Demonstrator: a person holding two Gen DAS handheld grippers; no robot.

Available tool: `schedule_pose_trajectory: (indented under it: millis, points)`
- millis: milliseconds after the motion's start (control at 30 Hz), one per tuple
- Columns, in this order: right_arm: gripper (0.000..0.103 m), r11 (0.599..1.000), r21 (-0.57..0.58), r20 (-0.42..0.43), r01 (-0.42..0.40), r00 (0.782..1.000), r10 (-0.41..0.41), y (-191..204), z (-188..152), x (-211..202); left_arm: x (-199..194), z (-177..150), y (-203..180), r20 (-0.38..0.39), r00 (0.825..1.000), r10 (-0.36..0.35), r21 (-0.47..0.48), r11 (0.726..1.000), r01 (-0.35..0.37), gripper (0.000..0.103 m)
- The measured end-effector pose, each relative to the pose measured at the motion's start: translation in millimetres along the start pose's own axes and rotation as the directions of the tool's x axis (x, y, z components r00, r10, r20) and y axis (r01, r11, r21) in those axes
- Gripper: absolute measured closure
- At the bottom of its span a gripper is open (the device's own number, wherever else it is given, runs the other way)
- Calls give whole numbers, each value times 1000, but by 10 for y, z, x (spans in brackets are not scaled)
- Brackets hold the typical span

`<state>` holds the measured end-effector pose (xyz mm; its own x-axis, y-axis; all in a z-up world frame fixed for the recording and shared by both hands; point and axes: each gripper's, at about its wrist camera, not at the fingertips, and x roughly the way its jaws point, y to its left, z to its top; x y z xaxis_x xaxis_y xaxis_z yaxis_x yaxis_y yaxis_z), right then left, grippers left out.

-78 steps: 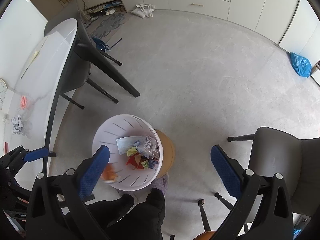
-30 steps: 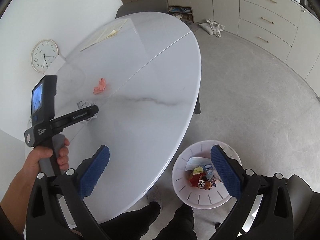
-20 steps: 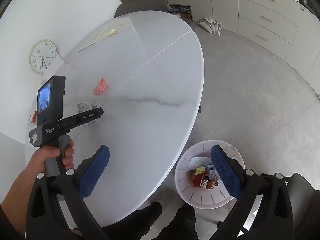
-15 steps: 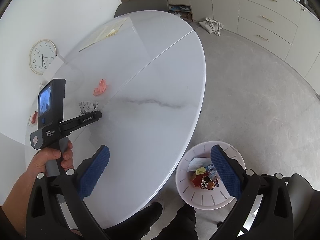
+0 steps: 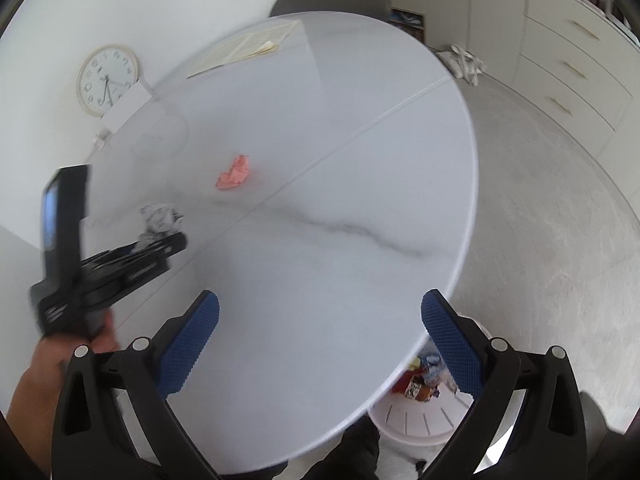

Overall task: Collect trash
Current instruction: 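Grasp the crumpled pink paper with the right tool while the left tool holds the newspaper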

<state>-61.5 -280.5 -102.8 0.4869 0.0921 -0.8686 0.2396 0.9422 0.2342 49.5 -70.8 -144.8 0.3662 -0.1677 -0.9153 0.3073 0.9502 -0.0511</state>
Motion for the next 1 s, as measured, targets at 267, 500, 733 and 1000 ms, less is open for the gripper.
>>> schedule_pose_trajectory:
  millis: [267,500,733,1000]
  points:
    - [3,981,-195,-33,-4,999,-2,709,606,812,-498,-216,674,40,998,45,-77,996,-41,60]
    - [9,968,-250,-48,26,998,-40,1113,937,1400,-547,-325,1101,23,1000,15,-133,991,-12,59]
    - [39,965,-253,-94,67,991,-93,1261,1007,1714,-418,-325,1184,7,1000,-23,-131,991,23,59]
    - [60,959,-277,-100,60,991,-91,1338,1028,1791,-479,-322,1243,29,999,-37,-153,987,41,59]
